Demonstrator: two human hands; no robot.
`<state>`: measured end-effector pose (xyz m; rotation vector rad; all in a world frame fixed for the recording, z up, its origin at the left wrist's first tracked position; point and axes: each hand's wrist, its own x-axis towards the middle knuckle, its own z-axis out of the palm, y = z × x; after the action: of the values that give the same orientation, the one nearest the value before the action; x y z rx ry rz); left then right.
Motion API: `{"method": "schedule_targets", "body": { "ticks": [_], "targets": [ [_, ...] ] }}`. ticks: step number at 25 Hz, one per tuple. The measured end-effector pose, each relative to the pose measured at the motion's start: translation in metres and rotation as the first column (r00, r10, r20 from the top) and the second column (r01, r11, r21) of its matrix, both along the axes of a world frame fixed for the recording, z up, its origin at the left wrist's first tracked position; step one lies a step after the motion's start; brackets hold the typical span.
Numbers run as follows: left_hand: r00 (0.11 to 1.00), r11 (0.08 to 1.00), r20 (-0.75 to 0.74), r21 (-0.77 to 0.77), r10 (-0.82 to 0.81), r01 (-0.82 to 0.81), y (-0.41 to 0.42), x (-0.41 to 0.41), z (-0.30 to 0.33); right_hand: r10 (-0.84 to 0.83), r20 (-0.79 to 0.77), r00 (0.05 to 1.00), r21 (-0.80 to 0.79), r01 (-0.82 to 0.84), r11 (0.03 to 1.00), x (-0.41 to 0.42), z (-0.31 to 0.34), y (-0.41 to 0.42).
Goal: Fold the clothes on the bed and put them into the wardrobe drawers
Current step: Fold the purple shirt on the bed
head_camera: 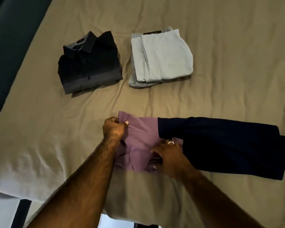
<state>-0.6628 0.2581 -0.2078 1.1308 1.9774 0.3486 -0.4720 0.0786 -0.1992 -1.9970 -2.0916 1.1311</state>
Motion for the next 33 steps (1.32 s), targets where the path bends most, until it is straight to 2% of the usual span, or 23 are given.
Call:
{"method": "schedule_targets", "body": {
  "ticks": [3, 5, 7, 9, 10, 11, 12, 13, 14, 15, 16, 18, 19, 20, 22, 23, 24, 25, 27, 28, 29, 31, 33],
  "targets": [
    [0.999, 0.997, -0.042, 0.071, -0.024, 0.027, -0.008, 0.001, 0.009, 0.055, 0.322, 0.945, 0.063, -0.08, 0.995, -0.022, 0.003, -0.007],
    [0.999, 0.999, 0.015, 0.031, -0.039, 0.038, -0.023, -0.007, 0.004, 0.065, 0.326, 0.943, 0.173, -0.127, 0.977, -0.041, -0.001, -0.019],
    [0.984, 0.999, 0.174, -0.034, 0.028, -0.022, -0.031, -0.013, -0.006, 0.114, 0.307, 0.945, 0.238, -0.192, 0.952, -0.054, -0.009, -0.026],
    [0.972, 0.999, 0.229, -0.031, 0.046, -0.04, -0.032, -0.014, -0.007, 0.108, 0.208, 0.972, 0.339, -0.175, 0.924, -0.052, -0.016, -0.024],
    [0.979, 0.999, 0.198, -0.003, 0.037, -0.037, -0.03, -0.017, -0.009, 0.05, 0.041, 0.998, 0.37, -0.062, 0.927, -0.051, -0.018, -0.02],
    [0.986, 0.999, 0.165, 0.016, 0.036, -0.04, -0.028, -0.019, -0.011, -0.093, -0.213, 0.973, 0.303, 0.156, 0.94, -0.049, -0.015, -0.017],
    [0.989, 0.998, 0.137, 0.022, 0.059, -0.063, -0.027, -0.022, -0.013, -0.336, -0.485, 0.807, 0.1, 0.433, 0.896, -0.048, -0.014, -0.014],
    [0.986, 0.994, 0.136, 0.026, 0.099, -0.103, -0.026, -0.027, -0.017, -0.572, -0.63, 0.526, -0.158, 0.634, 0.757, -0.048, -0.012, -0.01],
    [0.978, 0.989, 0.153, 0.039, 0.138, -0.145, -0.026, -0.03, -0.02, -0.707, -0.662, 0.25, -0.357, 0.724, 0.591, -0.043, -0.008, -0.004],
    [0.968, 0.981, 0.179, 0.052, 0.173, -0.185, -0.022, -0.029, -0.024, -0.76, -0.647, 0.068, -0.46, 0.76, 0.46, -0.032, -0.005, 0.005],
    [0.958, 0.974, 0.204, 0.064, 0.202, -0.219, -0.021, -0.03, -0.025, -0.778, -0.625, -0.059, -0.535, 0.758, 0.373, -0.022, -0.001, 0.011],
    [0.933, 0.961, 0.258, 0.052, 0.249, -0.271, -0.01, -0.016, -0.022, -0.813, -0.549, -0.193, -0.629, 0.736, 0.25, 0.007, 0.002, 0.028],
    [0.916, 0.951, 0.279, 0.026, 0.289, -0.308, -0.008, -0.012, -0.016, -0.837, -0.527, -0.146, -0.626, 0.732, 0.267, 0.012, 0.003, 0.032],
    [0.915, 0.949, 0.261, -0.003, 0.306, -0.317, -0.005, -0.009, -0.01, -0.853, -0.52, -0.032, -0.591, 0.735, 0.333, 0.011, 0.001, 0.033],
    [0.98, 0.972, 0.022, 0.121, 0.199, -0.2, -0.009, -0.009, 0.004, -0.779, -0.591, 0.21, -0.479, 0.685, 0.548, -0.003, -0.005, 0.029],
    [0.99, 0.967, -0.131, 0.254, 0.06, -0.025, -0.013, -0.007, 0.012, -0.705, -0.663, 0.253, -0.419, 0.655, 0.629, -0.009, -0.009, 0.026],
    [0.965, 0.885, -0.238, 0.418, -0.112, 0.205, -0.025, -0.004, 0.021, -0.631, -0.718, 0.293, -0.325, 0.661, 0.676, -0.015, -0.012, 0.02],
    [0.897, 0.714, -0.299, 0.543, -0.326, 0.441, -0.037, 0.002, 0.028, -0.592, -0.727, 0.349, -0.192, 0.724, 0.662, -0.014, -0.014, 0.017],
    [0.57, 0.341, -0.391, 0.515, -0.723, 0.786, -0.056, 0.02, 0.034, -0.699, -0.536, 0.473, 0.139, 0.866, 0.48, 0.003, -0.017, 0.015],
    [0.369, 0.204, -0.419, 0.389, -0.83, 0.898, -0.061, 0.021, 0.024, -0.792, -0.356, 0.495, 0.293, 0.864, 0.409, 0.014, -0.015, 0.011],
    [0.186, 0.078, -0.454, 0.247, -0.871, 0.966, -0.063, 0.023, 0.015, -0.86, -0.16, 0.484, 0.366, 0.838, 0.404, 0.024, -0.012, 0.007],
    [-0.059, -0.072, -0.498, 0.007, -0.865, 0.997, -0.055, 0.022, 0.005, -0.852, 0.114, 0.511, 0.355, 0.78, 0.516, 0.043, -0.012, 0.001],
    [-0.178, -0.126, -0.536, -0.132, -0.826, 0.983, -0.047, 0.025, 0.01, -0.758, 0.24, 0.606, 0.342, 0.678, 0.65, 0.063, -0.012, -0.004]
  ]
}}
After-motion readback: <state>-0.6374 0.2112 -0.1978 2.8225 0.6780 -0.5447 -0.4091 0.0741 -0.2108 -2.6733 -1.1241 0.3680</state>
